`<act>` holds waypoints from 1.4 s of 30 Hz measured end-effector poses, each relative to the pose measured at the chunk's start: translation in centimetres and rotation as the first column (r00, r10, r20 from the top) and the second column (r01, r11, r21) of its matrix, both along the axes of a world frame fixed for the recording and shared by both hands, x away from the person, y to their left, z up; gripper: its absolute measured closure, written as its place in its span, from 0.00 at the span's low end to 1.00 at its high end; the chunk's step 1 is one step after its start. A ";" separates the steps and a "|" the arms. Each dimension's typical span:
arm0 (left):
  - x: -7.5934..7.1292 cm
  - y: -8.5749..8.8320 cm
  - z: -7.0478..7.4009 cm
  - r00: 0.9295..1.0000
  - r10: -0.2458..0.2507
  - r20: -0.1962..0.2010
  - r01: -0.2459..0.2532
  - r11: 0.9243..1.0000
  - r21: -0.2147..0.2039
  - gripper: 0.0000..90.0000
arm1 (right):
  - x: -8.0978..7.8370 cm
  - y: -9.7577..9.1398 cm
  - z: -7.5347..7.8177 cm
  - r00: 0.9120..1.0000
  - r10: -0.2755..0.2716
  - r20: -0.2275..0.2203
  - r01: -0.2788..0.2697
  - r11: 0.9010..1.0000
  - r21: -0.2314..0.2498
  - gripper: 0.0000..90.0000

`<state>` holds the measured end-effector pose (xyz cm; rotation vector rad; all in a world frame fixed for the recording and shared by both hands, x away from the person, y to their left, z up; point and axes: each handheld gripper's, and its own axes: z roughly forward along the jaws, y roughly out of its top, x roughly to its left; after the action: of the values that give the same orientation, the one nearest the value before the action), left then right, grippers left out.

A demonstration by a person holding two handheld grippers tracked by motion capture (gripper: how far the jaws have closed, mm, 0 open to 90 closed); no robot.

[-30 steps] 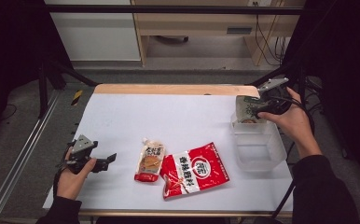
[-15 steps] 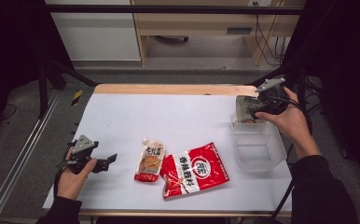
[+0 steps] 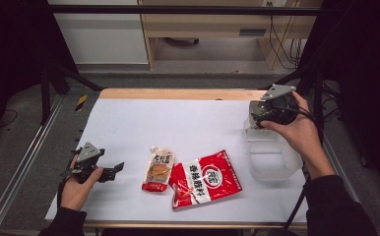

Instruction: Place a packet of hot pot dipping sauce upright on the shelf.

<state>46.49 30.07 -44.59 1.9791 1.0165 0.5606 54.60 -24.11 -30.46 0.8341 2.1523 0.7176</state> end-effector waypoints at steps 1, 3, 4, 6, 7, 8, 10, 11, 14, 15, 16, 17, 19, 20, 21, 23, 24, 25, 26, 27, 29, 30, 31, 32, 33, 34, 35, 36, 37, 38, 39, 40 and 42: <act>-0.1 -0.1 0.0 1.000 -0.005 0.001 0.005 1.000 0.003 0.07 | -0.4 0.7 0.0 1.000 0.017 0.009 -0.017 1.000 0.008 0.18; -0.2 -0.2 0.1 1.000 -0.010 0.007 0.009 1.000 0.005 0.07 | -1.4 2.4 -0.1 0.999 0.048 0.021 -0.048 0.999 0.017 0.19; -0.2 -0.3 0.1 1.000 -0.013 0.007 0.013 1.000 0.002 0.07 | -1.8 3.2 -0.2 0.998 0.064 0.026 -0.065 0.998 0.022 0.19; -0.3 -0.5 0.2 1.000 -0.017 0.009 0.017 1.000 0.003 0.07 | -2.6 4.9 -0.5 0.996 0.089 0.027 -0.090 0.996 0.029 0.21; -0.4 -0.5 0.2 1.000 -0.021 0.010 0.021 1.000 0.008 0.07 | -2.9 5.5 -0.6 0.994 0.103 0.024 -0.104 0.994 0.033 0.21; -0.4 -0.6 0.2 1.000 -0.025 0.009 0.025 1.000 0.010 0.07 | -3.3 6.6 -0.8 0.992 0.120 0.022 -0.121 0.992 0.042 0.22; -0.5 -0.8 0.2 1.000 -0.029 0.008 0.029 1.000 0.012 0.07 | -3.8 8.1 -1.3 0.990 0.143 0.007 -0.143 0.989 0.049 0.25; -0.6 -0.9 0.2 0.999 -0.033 0.006 0.033 0.999 0.014 0.07 | -4.0 8.8 -1.6 0.987 0.159 0.005 -0.159 0.986 0.052 0.26; -1.0 -1.1 0.2 0.999 -0.036 0.003 0.036 0.999 0.009 0.07 | -4.6 10.9 -2.5 0.979 0.203 -0.014 -0.202 0.977 0.075 0.29; -1.3 -1.1 0.1 0.999 -0.037 0.001 0.037 0.999 0.004 0.07 | -4.7 11.6 -2.8 0.976 0.218 -0.020 -0.216 0.973 0.079 0.31; -1.5 -1.2 0.1 0.999 -0.040 0.002 0.040 0.999 0.004 0.07 | -4.9 12.2 -3.2 0.973 0.231 -0.025 -0.228 0.969 0.091 0.32; -1.9 -1.3 0.1 0.999 -0.043 0.002 0.043 0.999 0.009 0.07 | -5.0 12.7 -3.4 0.970 0.242 -0.028 -0.238 0.966 0.101 0.32; -2.7 -1.6 0.2 0.999 -0.053 0.005 0.053 0.998 0.016 0.07 | -5.2 13.8 -4.2 0.964 0.262 -0.037 -0.255 0.957 0.137 0.34; -2.9 -1.7 0.2 0.998 -0.059 0.007 0.059 0.998 0.018 0.07 | -5.3 14.3 -4.6 0.962 0.271 -0.041 -0.262 0.953 0.153 0.34; -3.3 -2.0 0.2 0.997 -0.071 0.010 0.071 0.997 0.023 0.07 | -5.3 14.7 -4.9 0.960 0.275 -0.047 -0.265 0.951 0.161 0.34; -3.6 -2.6 0.2 0.996 -0.091 0.008 0.091 0.995 0.038 0.06 | -5.4 15.9 -6.0 0.953 0.297 -0.065 -0.280 0.942 0.186 0.35; -3.6 -3.0 0.1 0.995 -0.103 0.007 0.102 0.994 0.048 0.06 | -5.4 16.2 -6.3 0.950 0.304 -0.069 -0.287 0.938 0.193 0.36; -3.7 -3.4 0.0 0.993 -0.116 0.002 0.115 0.991 0.062 0.06 | -5.4 16.7 -6.7 0.945 0.316 -0.079 -0.295 0.933 0.207 0.37; -3.6 -3.8 -0.1 0.992 -0.127 -0.002 0.126 0.989 0.075 0.06 | -5.4 17.2 -7.1 0.941 0.328 -0.087 -0.304 0.928 0.214 0.37; -3.6 -4.1 -0.2 0.991 -0.133 -0.005 0.133 0.987 0.088 0.06 | -5.4 17.6 -7.5 0.937 0.336 -0.097 -0.310 0.926 0.214 0.38; -3.5 -4.7 -0.3 0.989 -0.147 -0.009 0.147 0.984 0.099 0.06 | -5.2 18.5 -8.3 0.931 0.347 -0.115 -0.314 0.919 0.237 0.42; -3.4 -4.9 -0.3 0.988 -0.151 -0.009 0.152 0.983 0.106 0.06 | -5.1 18.9 -8.8 0.926 0.355 -0.126 -0.319 0.917 0.241 0.44; -3.3 -5.0 -0.4 0.988 -0.154 -0.009 0.154 0.982 0.110 0.06 | -5.0 19.2 -9.1 0.923 0.359 -0.137 -0.321 0.917 0.237 0.45; -3.3 -5.1 -0.4 0.988 -0.154 -0.013 0.154 0.982 0.110 0.06 | -4.8 19.7 -9.5 0.920 0.361 -0.151 -0.321 0.917 0.237 0.46; -3.3 -5.2 -0.5 0.989 -0.150 -0.012 0.151 0.982 0.111 0.06 | -4.6 20.1 -9.8 0.918 0.364 -0.157 -0.321 0.916 0.241 0.50; -3.2 -5.2 -0.5 0.989 -0.150 -0.013 0.150 0.982 0.115 0.06 | -4.4 20.4 -10.1 0.916 0.367 -0.162 -0.324 0.914 0.243 0.52; -3.2 -5.2 -0.5 0.989 -0.148 -0.014 0.149 0.983 0.110 0.06 | -4.2 20.9 -10.5 0.917 0.359 -0.172 -0.315 0.919 0.239 0.54; -3.2 -5.1 -0.6 0.989 -0.149 -0.015 0.150 0.983 0.109 0.06 | -4.0 21.2 -10.7 0.917 0.357 -0.178 -0.311 0.920 0.239 0.55; -3.2 -5.1 -0.6 0.989 -0.147 -0.016 0.148 0.983 0.109 0.06 | -3.7 21.6 -11.0 0.918 0.352 -0.185 -0.304 0.921 0.244 0.57; -3.2 -5.0 -0.5 0.989 -0.147 -0.014 0.147 0.982 0.115 0.06 | -3.4 21.9 -11.3 0.919 0.344 -0.194 -0.293 0.923 0.248 0.58; -3.2 -4.9 -0.5 0.989 -0.144 -0.013 0.145 0.983 0.113 0.06 | -3.1 22.3 -11.7 0.919 0.339 -0.203 -0.287 0.926 0.246 0.59; -3.2 -4.8 -0.5 0.990 -0.142 -0.012 0.142 0.983 0.112 0.06 | -2.8 22.6 -12.1 0.919 0.330 -0.213 -0.279 0.930 0.240 0.60; -3.0 -4.7 -0.5 0.990 -0.140 -0.013 0.140 0.984 0.108 0.06 | -2.2 23.3 -12.9 0.920 0.314 -0.235 -0.260 0.936 0.237 0.61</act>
<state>43.44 25.32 -45.12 2.1301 0.8579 0.5428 52.38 -0.85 -43.39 0.7585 2.5127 1.0383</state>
